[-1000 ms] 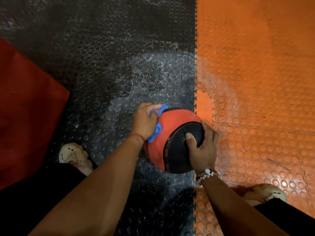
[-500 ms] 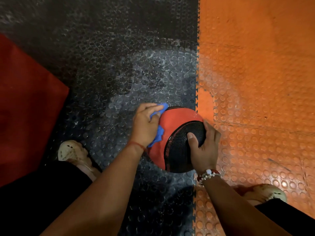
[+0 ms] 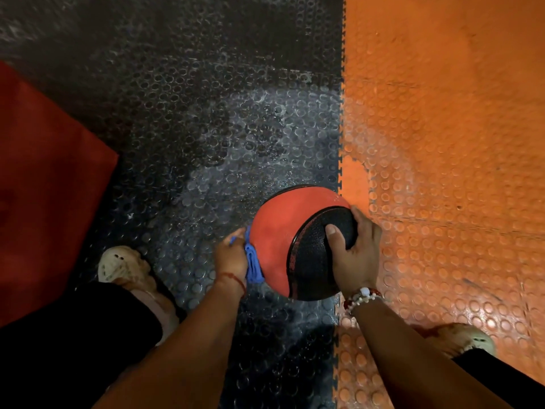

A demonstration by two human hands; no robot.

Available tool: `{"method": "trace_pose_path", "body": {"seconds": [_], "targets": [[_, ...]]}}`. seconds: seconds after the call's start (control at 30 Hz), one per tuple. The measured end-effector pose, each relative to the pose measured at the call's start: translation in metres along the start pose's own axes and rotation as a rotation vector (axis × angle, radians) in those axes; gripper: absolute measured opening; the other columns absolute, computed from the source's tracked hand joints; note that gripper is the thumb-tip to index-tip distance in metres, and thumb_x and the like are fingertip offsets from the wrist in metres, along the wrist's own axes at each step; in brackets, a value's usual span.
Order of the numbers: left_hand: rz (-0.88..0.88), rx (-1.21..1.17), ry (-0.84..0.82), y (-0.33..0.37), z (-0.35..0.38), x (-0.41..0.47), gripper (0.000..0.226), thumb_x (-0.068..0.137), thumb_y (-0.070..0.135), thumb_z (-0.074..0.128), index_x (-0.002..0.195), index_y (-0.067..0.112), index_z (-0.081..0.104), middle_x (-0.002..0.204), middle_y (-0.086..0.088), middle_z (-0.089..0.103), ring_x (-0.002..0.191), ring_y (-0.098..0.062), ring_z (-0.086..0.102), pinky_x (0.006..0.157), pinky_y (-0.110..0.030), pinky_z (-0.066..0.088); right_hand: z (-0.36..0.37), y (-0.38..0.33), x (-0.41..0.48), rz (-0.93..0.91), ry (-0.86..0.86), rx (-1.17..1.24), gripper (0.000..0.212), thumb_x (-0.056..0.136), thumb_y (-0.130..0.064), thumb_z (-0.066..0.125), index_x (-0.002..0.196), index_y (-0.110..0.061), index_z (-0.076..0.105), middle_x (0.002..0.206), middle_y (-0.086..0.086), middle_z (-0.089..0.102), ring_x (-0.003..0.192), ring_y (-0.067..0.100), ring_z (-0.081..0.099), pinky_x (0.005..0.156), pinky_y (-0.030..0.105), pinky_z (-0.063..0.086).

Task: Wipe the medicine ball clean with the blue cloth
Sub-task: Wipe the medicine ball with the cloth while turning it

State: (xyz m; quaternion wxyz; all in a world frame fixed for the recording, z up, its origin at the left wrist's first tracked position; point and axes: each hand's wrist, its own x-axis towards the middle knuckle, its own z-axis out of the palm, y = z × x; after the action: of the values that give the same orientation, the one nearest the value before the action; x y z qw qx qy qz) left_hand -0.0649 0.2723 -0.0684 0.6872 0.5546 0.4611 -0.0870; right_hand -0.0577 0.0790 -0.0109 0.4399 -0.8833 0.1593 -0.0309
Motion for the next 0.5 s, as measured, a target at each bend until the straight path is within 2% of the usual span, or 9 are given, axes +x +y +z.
{"method": "trace_pose_path", "body": {"seconds": [0.07, 0.1, 0.17, 0.2, 0.27, 0.33, 0.4, 0.47, 0.5], "targets": [[0.118, -0.027, 0.103, -0.002, 0.006, -0.018, 0.024, 0.099, 0.008, 0.047, 0.103, 0.019, 0.067, 0.114, -0.012, 0.068, 0.094, -0.019, 0.067, 0.094, -0.037, 0.053, 0.001, -0.002, 0.003, 0.015, -0.003, 0.002, 0.078, 0.067, -0.067, 0.044, 0.134, -0.027, 0.042, 0.125, 0.002, 0.04, 0.118, 0.019, 0.044, 0.093, 0.027, 0.032], [0.232, 0.01, 0.153, 0.003, 0.01, -0.029, 0.025, 0.098, 0.006, 0.048, 0.106, 0.02, 0.067, 0.117, -0.009, 0.065, 0.1, -0.017, 0.064, 0.098, -0.032, 0.05, 0.001, -0.003, 0.003, 0.02, 0.001, 0.001, 0.078, 0.067, -0.067, 0.044, 0.134, -0.026, 0.042, 0.125, 0.003, 0.041, 0.118, 0.02, 0.044, 0.093, 0.026, 0.031], [0.492, 0.148, 0.199, 0.016, 0.018, -0.045, 0.026, 0.095, 0.001, 0.052, 0.113, 0.011, 0.068, 0.121, -0.003, 0.055, 0.11, -0.013, 0.056, 0.101, -0.012, 0.04, 0.002, -0.006, 0.004, 0.049, 0.011, 0.008, 0.08, 0.066, -0.068, 0.042, 0.134, -0.025, 0.043, 0.126, 0.004, 0.041, 0.118, 0.022, 0.044, 0.092, 0.026, 0.031], [0.612, 0.21, 0.189, 0.023, 0.022, -0.051, 0.026, 0.094, 0.0, 0.053, 0.114, 0.007, 0.069, 0.121, -0.002, 0.051, 0.112, -0.013, 0.054, 0.1, -0.007, 0.036, 0.003, -0.008, 0.004, 0.066, 0.017, 0.014, 0.081, 0.065, -0.068, 0.042, 0.134, -0.025, 0.043, 0.127, 0.005, 0.041, 0.118, 0.023, 0.044, 0.091, 0.027, 0.031], [0.804, 0.31, 0.118, 0.033, 0.031, -0.058, 0.027, 0.093, 0.003, 0.054, 0.115, 0.008, 0.069, 0.12, 0.001, 0.048, 0.117, -0.014, 0.05, 0.101, -0.012, 0.035, 0.004, -0.01, 0.003, 0.098, 0.033, 0.024, 0.083, 0.064, -0.069, 0.041, 0.134, -0.025, 0.042, 0.13, 0.006, 0.04, 0.119, 0.026, 0.045, 0.091, 0.032, 0.034], [0.925, 0.379, 0.053, 0.034, 0.036, -0.058, 0.031, 0.092, 0.004, 0.052, 0.117, 0.01, 0.069, 0.121, 0.004, 0.047, 0.12, -0.014, 0.048, 0.103, -0.015, 0.035, 0.002, -0.009, 0.004, 0.131, 0.042, 0.047, 0.084, 0.063, -0.07, 0.04, 0.134, -0.026, 0.042, 0.131, 0.006, 0.039, 0.119, 0.026, 0.045, 0.093, 0.034, 0.035], [0.903, 0.391, 0.067, 0.032, 0.038, -0.051, 0.031, 0.093, 0.003, 0.053, 0.12, 0.008, 0.067, 0.122, 0.003, 0.046, 0.119, -0.013, 0.047, 0.103, -0.01, 0.032, 0.0, -0.008, 0.006, 0.169, 0.04, 0.079, 0.083, 0.064, -0.069, 0.041, 0.135, -0.027, 0.042, 0.131, 0.005, 0.039, 0.119, 0.025, 0.044, 0.091, 0.032, 0.033], [0.703, 0.325, 0.103, 0.028, 0.033, -0.035, 0.03, 0.096, 0.005, 0.052, 0.123, 0.008, 0.064, 0.124, 0.0, 0.046, 0.117, -0.013, 0.05, 0.105, -0.01, 0.032, -0.002, -0.007, 0.011, 0.208, 0.04, 0.098, 0.079, 0.066, -0.067, 0.043, 0.135, -0.027, 0.042, 0.13, 0.004, 0.039, 0.118, 0.023, 0.045, 0.09, 0.03, 0.032], [0.583, 0.291, 0.111, 0.025, 0.03, -0.025, 0.03, 0.097, 0.006, 0.051, 0.124, 0.009, 0.064, 0.126, -0.002, 0.047, 0.116, -0.014, 0.052, 0.107, -0.015, 0.034, -0.002, -0.007, 0.014, 0.225, 0.038, 0.105, 0.076, 0.069, -0.065, 0.045, 0.135, -0.027, 0.043, 0.13, 0.004, 0.039, 0.118, 0.023, 0.045, 0.089, 0.029, 0.031]]}}
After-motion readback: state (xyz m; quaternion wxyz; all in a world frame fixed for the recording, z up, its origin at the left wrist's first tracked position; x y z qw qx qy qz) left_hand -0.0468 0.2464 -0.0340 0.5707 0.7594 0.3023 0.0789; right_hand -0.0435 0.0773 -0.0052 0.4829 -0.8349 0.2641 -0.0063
